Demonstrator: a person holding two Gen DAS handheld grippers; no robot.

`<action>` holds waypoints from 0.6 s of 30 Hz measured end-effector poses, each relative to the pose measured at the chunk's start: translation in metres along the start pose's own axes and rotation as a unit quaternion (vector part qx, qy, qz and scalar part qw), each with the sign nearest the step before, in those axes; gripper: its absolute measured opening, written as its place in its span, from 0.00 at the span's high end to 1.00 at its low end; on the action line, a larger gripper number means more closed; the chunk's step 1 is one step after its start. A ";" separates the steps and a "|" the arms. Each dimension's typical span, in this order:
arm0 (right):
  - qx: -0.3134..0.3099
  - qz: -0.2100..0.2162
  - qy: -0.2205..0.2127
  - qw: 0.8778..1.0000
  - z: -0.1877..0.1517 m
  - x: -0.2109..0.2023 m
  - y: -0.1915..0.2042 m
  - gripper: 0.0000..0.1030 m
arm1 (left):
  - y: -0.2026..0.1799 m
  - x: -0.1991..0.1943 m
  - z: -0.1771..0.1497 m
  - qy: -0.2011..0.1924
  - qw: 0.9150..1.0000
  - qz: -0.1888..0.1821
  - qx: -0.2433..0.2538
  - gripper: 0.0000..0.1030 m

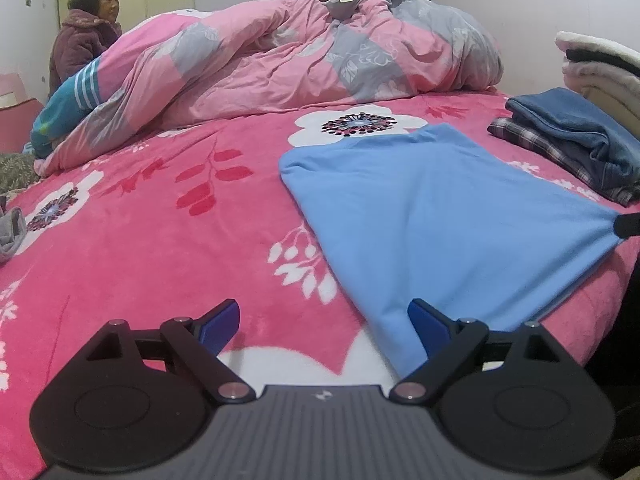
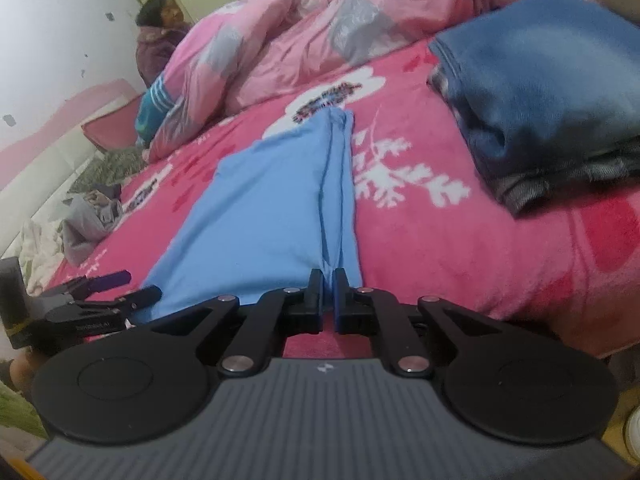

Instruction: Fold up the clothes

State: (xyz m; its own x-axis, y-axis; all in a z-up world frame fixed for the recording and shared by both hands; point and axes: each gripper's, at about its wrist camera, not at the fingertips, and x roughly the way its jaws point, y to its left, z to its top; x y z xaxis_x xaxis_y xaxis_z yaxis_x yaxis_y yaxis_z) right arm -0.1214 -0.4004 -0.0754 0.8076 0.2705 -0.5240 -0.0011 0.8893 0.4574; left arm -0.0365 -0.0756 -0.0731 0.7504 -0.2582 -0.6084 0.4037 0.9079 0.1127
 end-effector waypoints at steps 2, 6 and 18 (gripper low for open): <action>-0.001 -0.004 0.001 1.000 -0.001 0.001 -0.001 0.98 | 0.001 -0.001 0.000 0.000 1.000 0.001 -0.002 0.10; 0.022 -0.009 0.015 1.000 -0.007 0.011 -0.014 0.97 | 0.002 -0.007 -0.001 -0.003 1.000 0.008 0.002 0.11; -0.042 0.047 -0.062 0.996 0.022 0.004 0.036 0.76 | -0.004 -0.019 -0.003 -0.013 1.000 0.018 0.019 0.13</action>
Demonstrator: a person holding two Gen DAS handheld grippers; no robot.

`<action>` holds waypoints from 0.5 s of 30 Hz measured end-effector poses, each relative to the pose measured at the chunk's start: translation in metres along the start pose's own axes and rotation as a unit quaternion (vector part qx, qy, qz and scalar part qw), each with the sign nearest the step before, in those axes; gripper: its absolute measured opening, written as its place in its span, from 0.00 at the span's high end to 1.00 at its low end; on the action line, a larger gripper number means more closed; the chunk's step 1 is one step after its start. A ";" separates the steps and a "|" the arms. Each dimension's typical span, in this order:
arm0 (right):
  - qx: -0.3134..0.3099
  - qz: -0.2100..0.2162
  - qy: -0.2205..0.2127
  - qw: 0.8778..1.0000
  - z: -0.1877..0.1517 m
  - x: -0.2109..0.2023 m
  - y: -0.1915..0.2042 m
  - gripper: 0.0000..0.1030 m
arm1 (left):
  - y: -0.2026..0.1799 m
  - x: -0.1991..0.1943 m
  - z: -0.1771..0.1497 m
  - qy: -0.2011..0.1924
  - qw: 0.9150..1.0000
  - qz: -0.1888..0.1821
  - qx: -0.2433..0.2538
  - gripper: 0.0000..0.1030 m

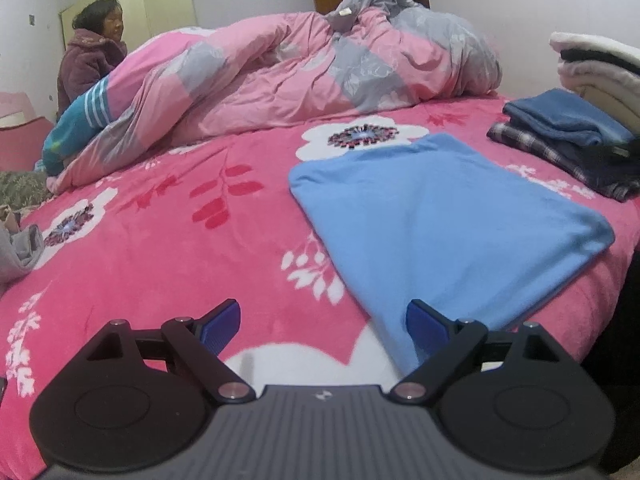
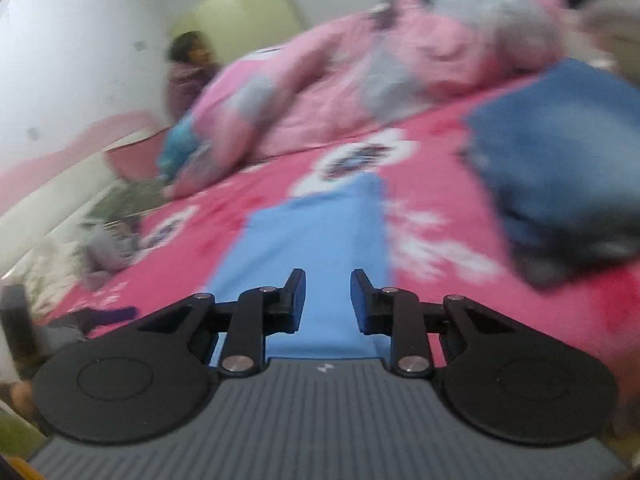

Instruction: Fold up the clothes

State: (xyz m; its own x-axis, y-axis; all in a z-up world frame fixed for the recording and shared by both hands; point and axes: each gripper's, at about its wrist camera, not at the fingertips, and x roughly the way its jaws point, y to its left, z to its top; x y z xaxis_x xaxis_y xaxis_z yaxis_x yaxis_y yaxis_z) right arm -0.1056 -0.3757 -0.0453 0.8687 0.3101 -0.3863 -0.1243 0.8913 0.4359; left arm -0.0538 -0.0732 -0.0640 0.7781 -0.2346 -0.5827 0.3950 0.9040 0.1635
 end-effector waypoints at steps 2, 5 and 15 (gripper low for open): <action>-0.012 0.028 0.020 0.999 0.006 0.032 0.013 0.76 | 0.002 -0.003 -0.002 -0.002 1.000 0.000 -0.004 0.13; -0.007 0.063 0.057 0.996 0.008 0.080 0.021 0.80 | 0.009 -0.009 -0.006 -0.006 1.000 0.003 -0.014 0.13; -0.062 0.290 0.292 0.909 -0.064 0.037 0.049 0.88 | 0.043 -0.012 -0.017 -0.005 0.997 0.007 -0.072 0.13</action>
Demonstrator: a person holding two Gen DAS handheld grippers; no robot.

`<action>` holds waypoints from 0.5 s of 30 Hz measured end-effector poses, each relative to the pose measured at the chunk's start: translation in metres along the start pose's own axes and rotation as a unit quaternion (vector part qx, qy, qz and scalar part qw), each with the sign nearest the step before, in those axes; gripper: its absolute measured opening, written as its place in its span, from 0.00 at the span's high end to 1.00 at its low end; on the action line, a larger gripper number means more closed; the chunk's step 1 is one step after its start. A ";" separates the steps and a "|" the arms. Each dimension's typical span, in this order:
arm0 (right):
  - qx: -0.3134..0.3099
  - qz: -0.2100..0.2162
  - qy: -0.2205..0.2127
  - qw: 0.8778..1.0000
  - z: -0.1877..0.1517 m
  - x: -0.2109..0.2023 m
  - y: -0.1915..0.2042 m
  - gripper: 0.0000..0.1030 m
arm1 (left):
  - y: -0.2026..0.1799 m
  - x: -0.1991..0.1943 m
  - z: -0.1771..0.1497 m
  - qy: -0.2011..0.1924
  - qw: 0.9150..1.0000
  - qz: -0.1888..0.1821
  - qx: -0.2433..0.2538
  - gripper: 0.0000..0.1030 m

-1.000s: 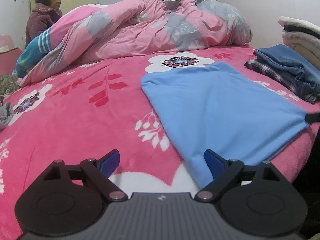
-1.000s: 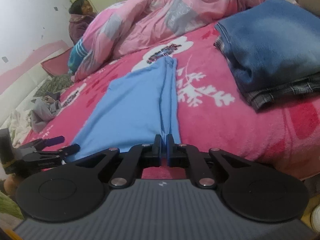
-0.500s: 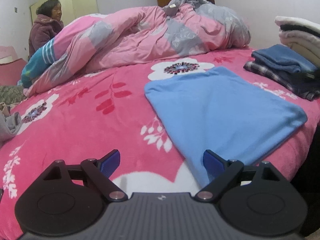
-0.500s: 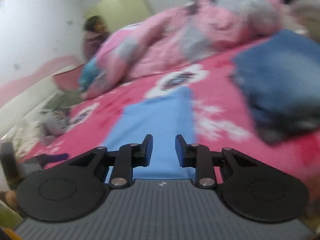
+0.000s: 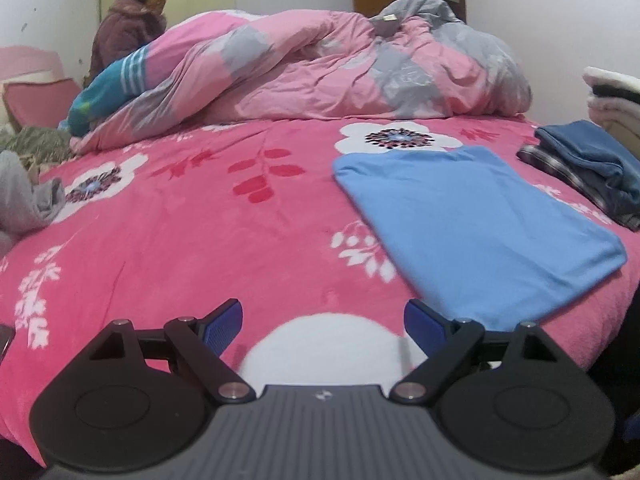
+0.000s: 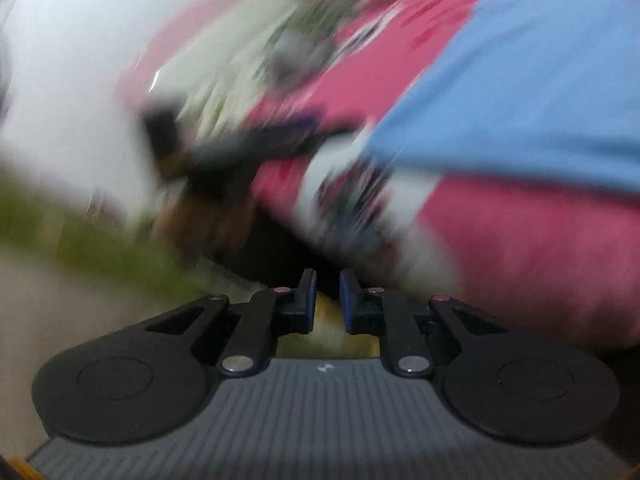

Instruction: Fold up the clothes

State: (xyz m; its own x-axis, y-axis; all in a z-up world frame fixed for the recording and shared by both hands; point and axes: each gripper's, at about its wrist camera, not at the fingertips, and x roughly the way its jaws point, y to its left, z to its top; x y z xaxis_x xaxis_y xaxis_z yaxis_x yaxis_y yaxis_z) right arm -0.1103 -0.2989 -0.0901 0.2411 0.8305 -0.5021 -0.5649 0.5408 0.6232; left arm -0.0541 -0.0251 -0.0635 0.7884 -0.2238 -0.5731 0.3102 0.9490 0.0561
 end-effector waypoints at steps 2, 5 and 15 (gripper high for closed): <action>-0.019 -0.038 -0.016 0.999 0.011 -0.006 0.003 0.88 | 0.002 -0.003 0.001 -0.005 1.000 0.001 -0.006 0.13; -0.013 -0.110 -0.114 0.987 0.042 -0.025 -0.009 0.88 | 0.001 -0.011 0.001 -0.016 1.000 0.003 -0.002 0.13; -0.077 -0.282 -0.113 0.950 0.073 -0.002 -0.030 0.87 | -0.008 -0.019 0.000 -0.023 1.000 0.003 0.019 0.13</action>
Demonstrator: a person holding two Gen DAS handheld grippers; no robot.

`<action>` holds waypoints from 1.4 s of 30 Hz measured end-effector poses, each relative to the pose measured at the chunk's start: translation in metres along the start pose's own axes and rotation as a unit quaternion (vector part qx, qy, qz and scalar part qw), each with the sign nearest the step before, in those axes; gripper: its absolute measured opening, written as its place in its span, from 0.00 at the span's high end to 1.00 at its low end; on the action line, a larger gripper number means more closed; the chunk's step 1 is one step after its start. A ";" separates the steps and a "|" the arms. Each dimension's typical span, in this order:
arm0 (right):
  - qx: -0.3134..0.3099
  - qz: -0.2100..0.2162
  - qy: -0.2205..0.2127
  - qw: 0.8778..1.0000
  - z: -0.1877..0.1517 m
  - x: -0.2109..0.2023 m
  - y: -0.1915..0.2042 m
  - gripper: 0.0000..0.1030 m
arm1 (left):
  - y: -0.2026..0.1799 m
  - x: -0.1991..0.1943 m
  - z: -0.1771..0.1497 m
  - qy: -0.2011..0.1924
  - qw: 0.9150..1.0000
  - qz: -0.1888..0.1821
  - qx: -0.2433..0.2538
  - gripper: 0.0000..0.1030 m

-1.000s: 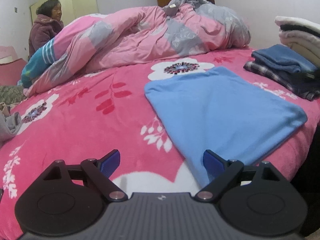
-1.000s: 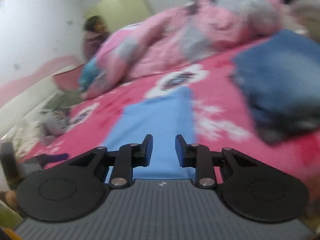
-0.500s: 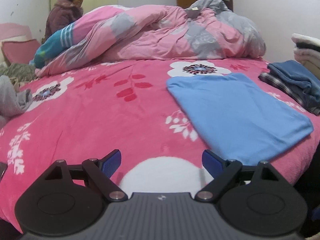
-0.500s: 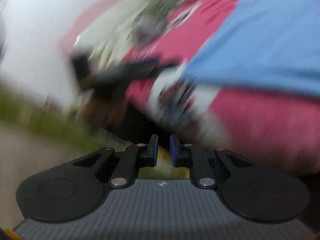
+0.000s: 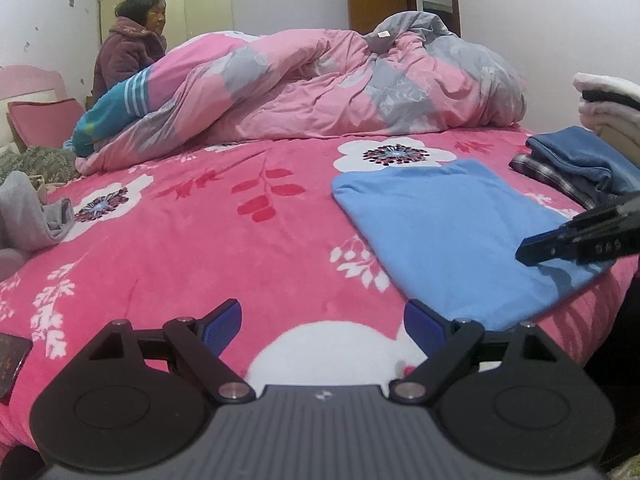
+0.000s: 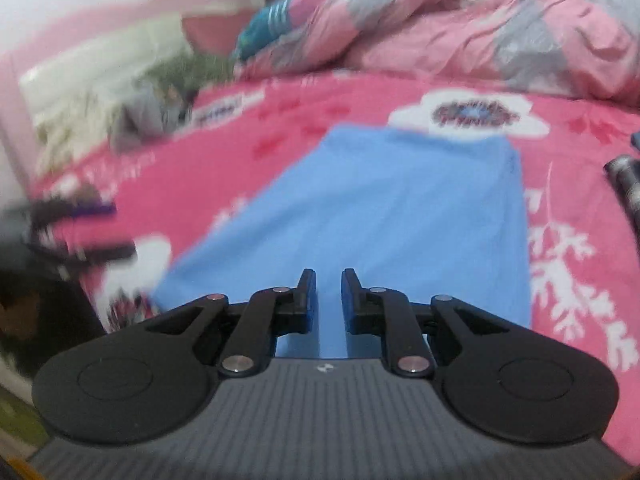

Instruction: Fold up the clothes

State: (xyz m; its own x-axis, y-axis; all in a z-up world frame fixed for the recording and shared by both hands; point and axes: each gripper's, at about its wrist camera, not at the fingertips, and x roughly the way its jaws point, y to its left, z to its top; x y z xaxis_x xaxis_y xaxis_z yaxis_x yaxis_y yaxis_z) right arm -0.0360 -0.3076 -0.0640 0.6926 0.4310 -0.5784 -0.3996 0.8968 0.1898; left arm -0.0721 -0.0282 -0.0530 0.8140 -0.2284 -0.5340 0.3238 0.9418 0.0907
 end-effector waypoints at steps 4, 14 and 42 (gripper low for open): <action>0.036 -0.006 -0.015 0.999 -0.007 -0.004 -0.009 1.00 | -0.001 0.000 0.000 0.000 1.000 0.000 0.001 0.13; 0.141 0.229 -0.068 0.961 -0.041 -0.066 -0.023 0.97 | 0.002 0.013 0.000 0.020 1.000 -0.006 -0.018 0.13; 0.146 -0.023 -0.122 0.981 -0.013 -0.058 -0.079 0.85 | -0.042 0.067 0.037 0.013 0.997 -0.054 0.055 0.11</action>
State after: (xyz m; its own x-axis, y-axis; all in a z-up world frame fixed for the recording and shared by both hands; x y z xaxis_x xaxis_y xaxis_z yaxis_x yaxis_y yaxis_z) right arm -0.0521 -0.4050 -0.0554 0.8433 0.3678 -0.3918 -0.1993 0.8912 0.4075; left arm -0.0133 -0.0924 -0.0621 0.7587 -0.3200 -0.5675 0.4617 0.8787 0.1218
